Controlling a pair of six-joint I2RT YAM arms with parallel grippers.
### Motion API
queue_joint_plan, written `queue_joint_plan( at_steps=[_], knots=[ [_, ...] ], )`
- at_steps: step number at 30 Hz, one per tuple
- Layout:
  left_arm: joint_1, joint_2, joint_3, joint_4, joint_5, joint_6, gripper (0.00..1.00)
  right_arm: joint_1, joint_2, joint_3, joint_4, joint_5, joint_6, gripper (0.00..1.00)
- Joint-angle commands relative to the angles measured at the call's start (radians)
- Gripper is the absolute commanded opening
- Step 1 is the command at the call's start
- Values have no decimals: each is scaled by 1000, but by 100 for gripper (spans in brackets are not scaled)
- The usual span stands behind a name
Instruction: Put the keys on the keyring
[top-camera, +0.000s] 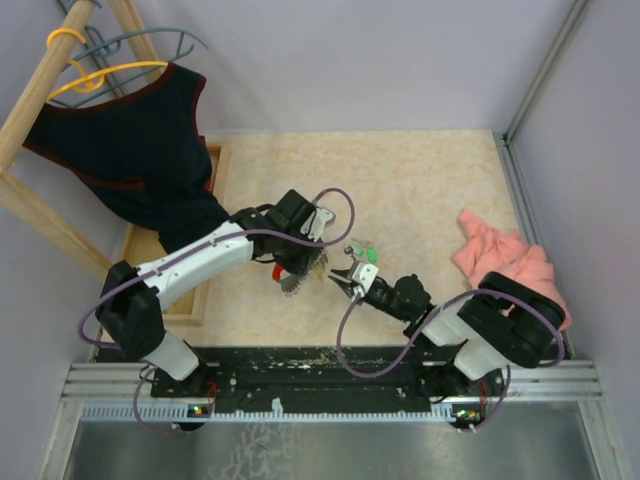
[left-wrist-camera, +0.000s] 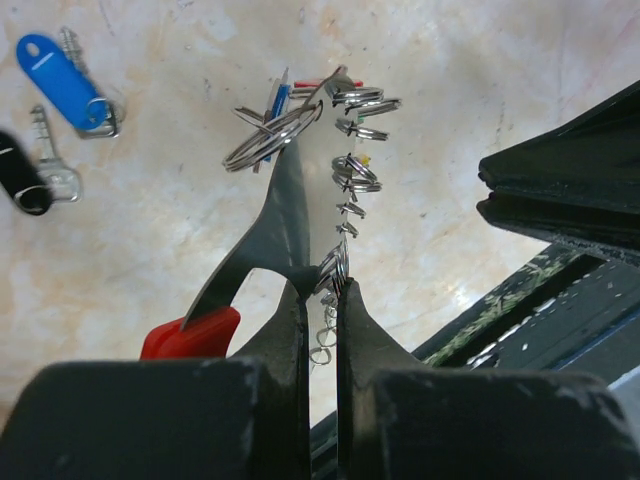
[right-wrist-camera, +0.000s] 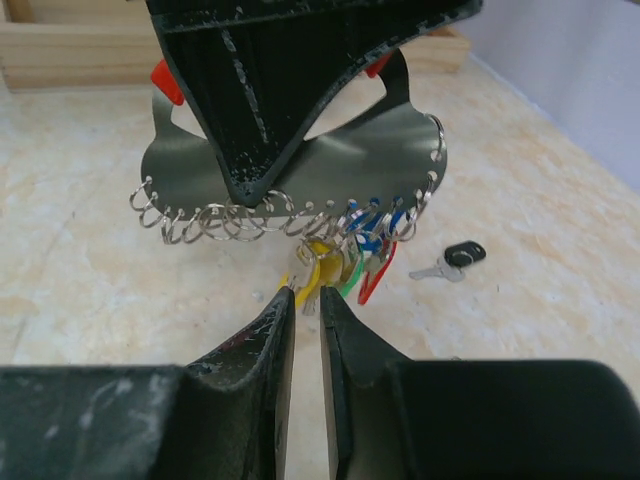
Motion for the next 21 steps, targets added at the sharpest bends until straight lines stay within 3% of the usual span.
queue_joint_plan(
  at_steps=[1, 6, 21],
  knots=[
    [-50, 47, 124, -217, -167, 81, 2, 30, 99, 11, 326, -32, 25, 18],
    [-69, 61, 171, -225, -199, 102, 2, 52, 193, 15, 454, 4, 44, 20],
    [-104, 90, 217, -224, -218, 120, 2, 92, 313, 92, 461, 68, 0, 18]
  ],
)
